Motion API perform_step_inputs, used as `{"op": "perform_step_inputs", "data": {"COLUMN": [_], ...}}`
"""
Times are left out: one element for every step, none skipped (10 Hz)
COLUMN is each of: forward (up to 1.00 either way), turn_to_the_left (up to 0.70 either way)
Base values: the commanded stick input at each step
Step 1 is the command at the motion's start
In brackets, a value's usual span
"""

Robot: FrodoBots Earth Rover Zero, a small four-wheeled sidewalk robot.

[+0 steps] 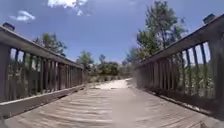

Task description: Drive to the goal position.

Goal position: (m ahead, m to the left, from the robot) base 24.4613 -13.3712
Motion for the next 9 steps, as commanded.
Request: {"op": "perform_step_inputs", "data": {"forward": [0.45, 0.45, 0.45, 0.45, 0.45, 0.45, 0.45, 0.45, 0.45], "turn_to_the_left": [0.00, 0.00, 0.00, 0.00, 0.00, 0.00, 0.00, 0.00, 0.00]}}
